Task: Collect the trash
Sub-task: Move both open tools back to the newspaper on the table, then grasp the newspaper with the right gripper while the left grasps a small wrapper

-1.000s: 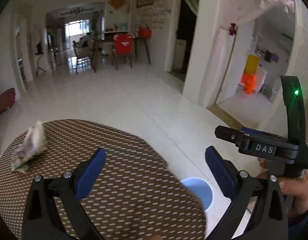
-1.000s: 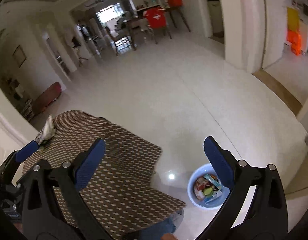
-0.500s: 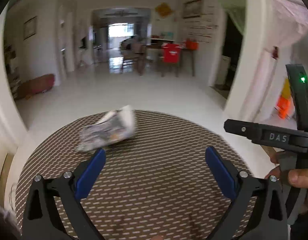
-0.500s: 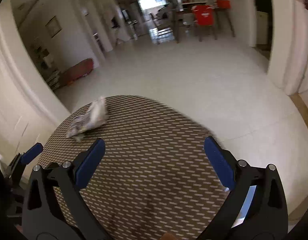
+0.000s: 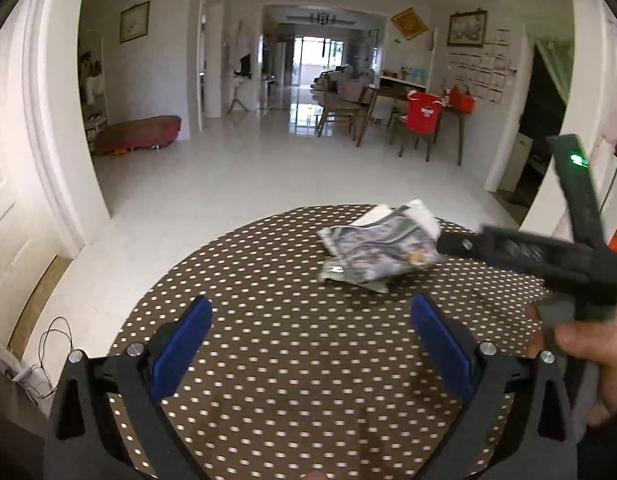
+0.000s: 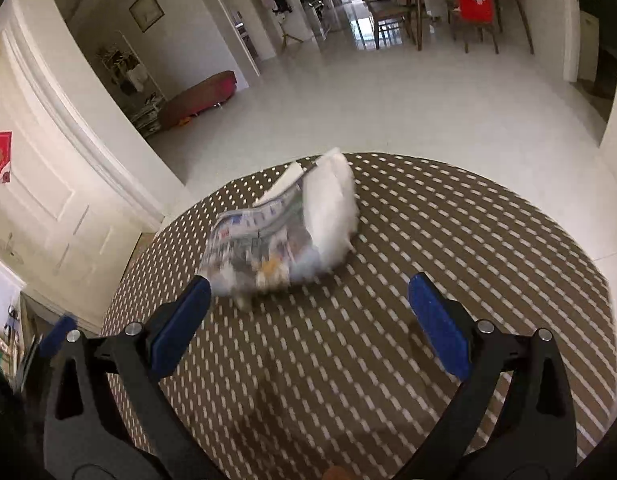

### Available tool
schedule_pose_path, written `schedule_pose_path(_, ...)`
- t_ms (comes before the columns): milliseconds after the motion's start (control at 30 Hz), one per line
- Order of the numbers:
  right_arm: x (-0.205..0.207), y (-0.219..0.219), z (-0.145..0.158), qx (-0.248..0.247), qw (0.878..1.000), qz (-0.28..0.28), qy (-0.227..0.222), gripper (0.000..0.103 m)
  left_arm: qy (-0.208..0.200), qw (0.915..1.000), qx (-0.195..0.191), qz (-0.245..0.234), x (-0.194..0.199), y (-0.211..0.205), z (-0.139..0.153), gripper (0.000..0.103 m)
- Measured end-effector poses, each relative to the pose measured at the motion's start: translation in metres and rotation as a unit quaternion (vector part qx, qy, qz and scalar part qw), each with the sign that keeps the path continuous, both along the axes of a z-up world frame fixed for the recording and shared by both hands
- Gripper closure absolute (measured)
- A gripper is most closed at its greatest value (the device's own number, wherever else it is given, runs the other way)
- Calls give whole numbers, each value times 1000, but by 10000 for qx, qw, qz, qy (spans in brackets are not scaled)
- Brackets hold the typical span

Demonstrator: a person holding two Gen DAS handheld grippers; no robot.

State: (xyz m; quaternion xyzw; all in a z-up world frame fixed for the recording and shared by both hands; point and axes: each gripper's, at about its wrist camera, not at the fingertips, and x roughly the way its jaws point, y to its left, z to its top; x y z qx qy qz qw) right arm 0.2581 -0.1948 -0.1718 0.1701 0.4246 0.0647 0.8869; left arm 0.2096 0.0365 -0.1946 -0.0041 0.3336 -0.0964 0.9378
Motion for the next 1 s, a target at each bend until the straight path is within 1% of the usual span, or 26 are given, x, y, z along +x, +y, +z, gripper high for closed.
schedule_pose_path(100, 29, 1, -13, 131, 9997, -92, 187, 6, 32, 10000, 43, 60, 8, 8, -3, 5)
schedule_pose_path(133, 35, 2, -16, 144, 9996, -91, 234, 13, 42, 10000, 58, 69, 9, 9, -5, 5)
schedule_pose_path(167, 42, 4, -20, 137, 9993, -55, 337, 24, 56, 9999, 70, 68, 14, 8, -6, 5)
schedule_pose_path(200, 45, 6, -23, 105, 9990, -55, 420, 58, 82, 9999, 92, 53, 19, 9, -8, 5)
schedule_pose_path(300, 41, 7, -22, 167, 9993, 3, 326, 69, 149, 9998, 152, -26, 32, 5, -12, 5)
schedule_pose_path(400, 23, -8, -21, 256, 9994, -10, 225, 73, 252, 9994, 206, -101, 48, -7, -19, 5)
schedule_pose_path(533, 1, -35, -14, 469, 9986, -209, 97, 77, 361, 9979, 386, -362, 64, -28, -32, 5)
schedule_pose_path(700, -28, -72, -5, 602, 9970, -486, -53, 78, 479, 9958, 486, -613, 85, -55, -44, 5)
schedule_pose_path(767, -40, -87, -3, 645, 9961, -590, -76, 78, 540, 9951, 519, -640, 92, -61, -49, 5)
schedule_pose_path(800, -45, -94, -3, 662, 9958, -629, -76, 78, 671, 9941, 544, -662, 99, -65, -53, 5)
schedule_pose_path(1000, -64, -116, -3, 751, 9947, -698, -73, 78, 850, 9931, 410, -695, 120, -68, -57, 5)
